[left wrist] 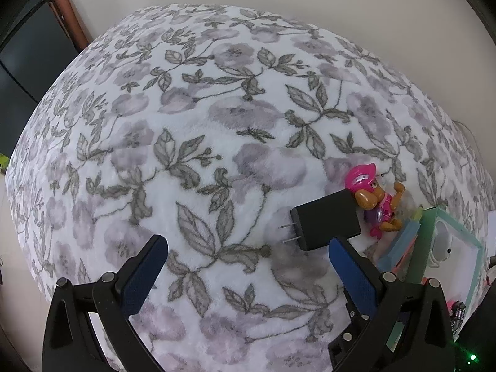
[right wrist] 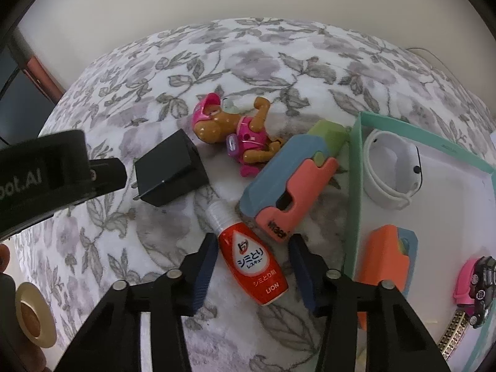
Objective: Organize rigid objects
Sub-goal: 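Move both tools back to the pile, over the black charger and red bottle, then grasp the black charger with left tool while right tool grasps the red bottle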
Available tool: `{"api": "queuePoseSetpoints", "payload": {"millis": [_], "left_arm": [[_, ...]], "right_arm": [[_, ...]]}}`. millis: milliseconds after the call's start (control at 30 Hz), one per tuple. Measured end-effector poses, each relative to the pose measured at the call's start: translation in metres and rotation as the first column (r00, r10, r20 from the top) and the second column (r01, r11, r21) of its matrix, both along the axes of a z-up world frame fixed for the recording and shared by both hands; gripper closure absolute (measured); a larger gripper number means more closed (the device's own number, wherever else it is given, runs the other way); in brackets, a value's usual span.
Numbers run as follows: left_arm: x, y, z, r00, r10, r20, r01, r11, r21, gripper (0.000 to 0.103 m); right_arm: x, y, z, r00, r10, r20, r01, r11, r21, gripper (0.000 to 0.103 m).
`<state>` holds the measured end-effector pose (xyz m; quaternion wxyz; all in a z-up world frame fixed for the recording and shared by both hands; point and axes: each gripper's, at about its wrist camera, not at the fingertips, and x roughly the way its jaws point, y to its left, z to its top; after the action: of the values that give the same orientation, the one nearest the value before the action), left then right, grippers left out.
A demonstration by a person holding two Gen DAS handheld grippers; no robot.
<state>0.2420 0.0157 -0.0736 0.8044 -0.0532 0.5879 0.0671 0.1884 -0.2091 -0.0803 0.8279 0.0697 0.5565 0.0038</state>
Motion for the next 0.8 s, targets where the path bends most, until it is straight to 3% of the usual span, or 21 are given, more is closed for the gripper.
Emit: {"api": "queuePoseSetpoints", "payload": {"millis": [433,800], "left_arm": [[0.009,-0.019,-0.01,0.998,-0.04,0.045,0.044,0.996,-0.084,0.0],[0.018,-0.031,-0.021,0.996,-0.038,0.082,0.048,0.992,-0.114,0.0]], "right_arm": [[-0.006,-0.021,0.003,0.999,-0.037,-0.036,0.04,0.995,0.093,0.07],[-0.007,-0.021,0.003,0.999,-0.012,-0.035,0.015,0.996,0.089,0.07]]}}
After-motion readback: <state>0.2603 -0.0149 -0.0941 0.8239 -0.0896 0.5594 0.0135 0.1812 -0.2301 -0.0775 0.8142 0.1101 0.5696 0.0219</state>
